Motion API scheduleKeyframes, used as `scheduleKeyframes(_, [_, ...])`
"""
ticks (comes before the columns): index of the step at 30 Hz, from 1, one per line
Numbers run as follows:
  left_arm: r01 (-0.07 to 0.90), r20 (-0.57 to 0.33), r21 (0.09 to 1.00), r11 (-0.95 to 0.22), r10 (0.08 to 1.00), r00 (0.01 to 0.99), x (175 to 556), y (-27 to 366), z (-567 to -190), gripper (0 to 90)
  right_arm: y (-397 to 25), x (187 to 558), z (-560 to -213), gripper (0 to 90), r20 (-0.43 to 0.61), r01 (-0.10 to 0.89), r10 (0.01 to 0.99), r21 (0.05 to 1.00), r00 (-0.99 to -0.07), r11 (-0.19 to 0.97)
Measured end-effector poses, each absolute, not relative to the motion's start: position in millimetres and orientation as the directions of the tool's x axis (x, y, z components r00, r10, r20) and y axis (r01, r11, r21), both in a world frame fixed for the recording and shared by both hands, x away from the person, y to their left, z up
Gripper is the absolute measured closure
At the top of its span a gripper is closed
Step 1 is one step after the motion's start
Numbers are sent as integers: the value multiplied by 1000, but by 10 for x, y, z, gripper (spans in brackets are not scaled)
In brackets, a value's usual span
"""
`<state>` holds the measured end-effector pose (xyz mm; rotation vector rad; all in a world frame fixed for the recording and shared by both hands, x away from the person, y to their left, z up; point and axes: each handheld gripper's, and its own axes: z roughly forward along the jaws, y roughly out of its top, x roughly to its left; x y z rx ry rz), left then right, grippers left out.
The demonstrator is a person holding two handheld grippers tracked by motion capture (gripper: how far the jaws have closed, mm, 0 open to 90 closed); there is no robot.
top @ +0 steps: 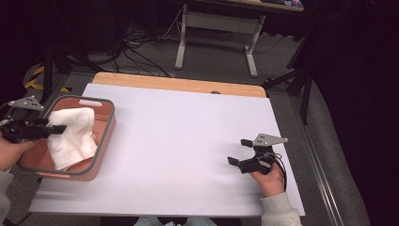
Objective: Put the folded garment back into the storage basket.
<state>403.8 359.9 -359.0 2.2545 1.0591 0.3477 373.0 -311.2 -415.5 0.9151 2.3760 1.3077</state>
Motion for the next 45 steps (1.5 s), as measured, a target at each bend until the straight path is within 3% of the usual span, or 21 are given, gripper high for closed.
scheduleKeyframes(26, [661, -33, 627, -413, 833, 552, 4445, 3400, -3718, 540, -3108, 3720, -4149, 49, 53, 381, 637, 838, -769, 391])
scheduleKeyframes(45, [657, -52, 633, -409, 824, 564, 4692, 3242, -3830, 513, -3105, 3721, -4153, 49, 52, 380, 632, 836, -773, 395])
